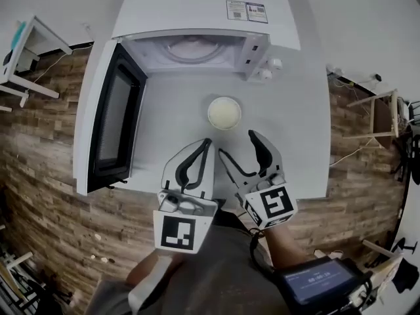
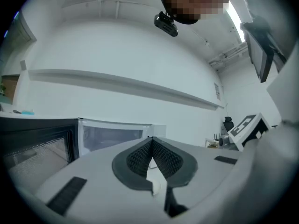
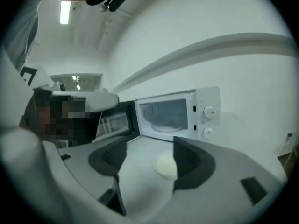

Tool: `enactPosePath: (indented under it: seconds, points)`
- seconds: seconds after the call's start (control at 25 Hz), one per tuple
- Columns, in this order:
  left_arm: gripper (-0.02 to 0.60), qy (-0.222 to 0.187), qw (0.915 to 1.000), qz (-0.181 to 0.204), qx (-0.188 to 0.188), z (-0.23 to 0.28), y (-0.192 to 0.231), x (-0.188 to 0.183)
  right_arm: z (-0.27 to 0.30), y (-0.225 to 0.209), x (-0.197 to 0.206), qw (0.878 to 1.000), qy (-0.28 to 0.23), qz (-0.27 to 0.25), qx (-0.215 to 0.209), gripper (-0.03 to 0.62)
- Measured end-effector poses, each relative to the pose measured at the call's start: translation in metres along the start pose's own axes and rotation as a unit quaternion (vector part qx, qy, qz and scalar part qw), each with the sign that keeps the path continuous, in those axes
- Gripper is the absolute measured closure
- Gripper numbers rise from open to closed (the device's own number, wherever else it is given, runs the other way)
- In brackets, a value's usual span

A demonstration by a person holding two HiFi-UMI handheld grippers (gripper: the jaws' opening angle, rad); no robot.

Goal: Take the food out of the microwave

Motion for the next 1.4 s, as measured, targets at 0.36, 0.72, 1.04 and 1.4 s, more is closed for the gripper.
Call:
enactPosePath:
  seconds: [0.36,0.72,1.04,1.4]
  points:
    - [0.575,-0.051,0.9978,0.031,-0.028,-0.036,-0.011,-0.052,-0.069,0.026,-0.087,0.993,-0.114,-0.036,0.020,0.568]
    - [0.575,-0.066,0.9956,0.043,-0.051,-0.047,-0.020,-0.069,-0.093,0.032,-0.110,0.985,-0.158,-0.061,0.030,0.586]
    - [0.575,-0.073,0.9951,0.044,-0.050,-0.048,-0.020,-0.074,-0.095,0.035,-0.111,0.984,-0.159,-0.068,0.034,0.586]
    - [0.575,-0.072,0.9953,0.046,-0.047,-0.046,-0.020,-0.075,-0.095,0.035,-0.113,0.984,-0.164,-0.068,0.033,0.586]
Point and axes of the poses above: the fingertips, and each gripper's own axes: z forward along the fingers, y to its left, x out of its underside, the point moved 4 cm from there along -z, backward along the fingers, and after that the axes turned 15 degrees about y, right-handed, at the moved point
